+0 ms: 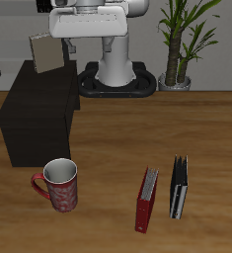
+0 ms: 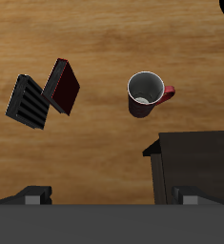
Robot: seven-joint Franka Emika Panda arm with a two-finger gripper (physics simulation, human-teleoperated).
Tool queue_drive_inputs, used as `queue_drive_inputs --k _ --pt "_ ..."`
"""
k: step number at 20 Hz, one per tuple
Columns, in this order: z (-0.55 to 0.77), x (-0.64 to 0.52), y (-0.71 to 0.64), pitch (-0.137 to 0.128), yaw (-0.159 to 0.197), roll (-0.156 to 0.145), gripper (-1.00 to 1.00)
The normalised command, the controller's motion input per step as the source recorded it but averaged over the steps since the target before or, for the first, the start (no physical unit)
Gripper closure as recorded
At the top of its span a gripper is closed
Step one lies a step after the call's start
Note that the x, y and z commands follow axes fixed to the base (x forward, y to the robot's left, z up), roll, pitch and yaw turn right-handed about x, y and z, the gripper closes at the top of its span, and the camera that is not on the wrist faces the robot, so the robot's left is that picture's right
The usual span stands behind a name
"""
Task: Place the yellow book upright on top of the shelf and place the red mug on top of the shelf
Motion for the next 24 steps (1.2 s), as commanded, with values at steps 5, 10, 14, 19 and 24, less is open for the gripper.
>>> queue_drive_inputs --k 5,10,14,19,24 --pt "-0.04 0.38 0.14 0.033 0.025 0.05 -1.0" --pt "-0.14 0.37 0.11 0.021 0.014 0.024 -1.0" --pt "-0.03 0.3 -0.03 -0.051 0.017 -0.018 -1.0" --pt "-0.14 0.38 -0.08 -0.046 0.012 -0.029 -1.0" --pt "-0.3 0.34 -0.11 -0.014 -0.025 -0.053 -1.0"
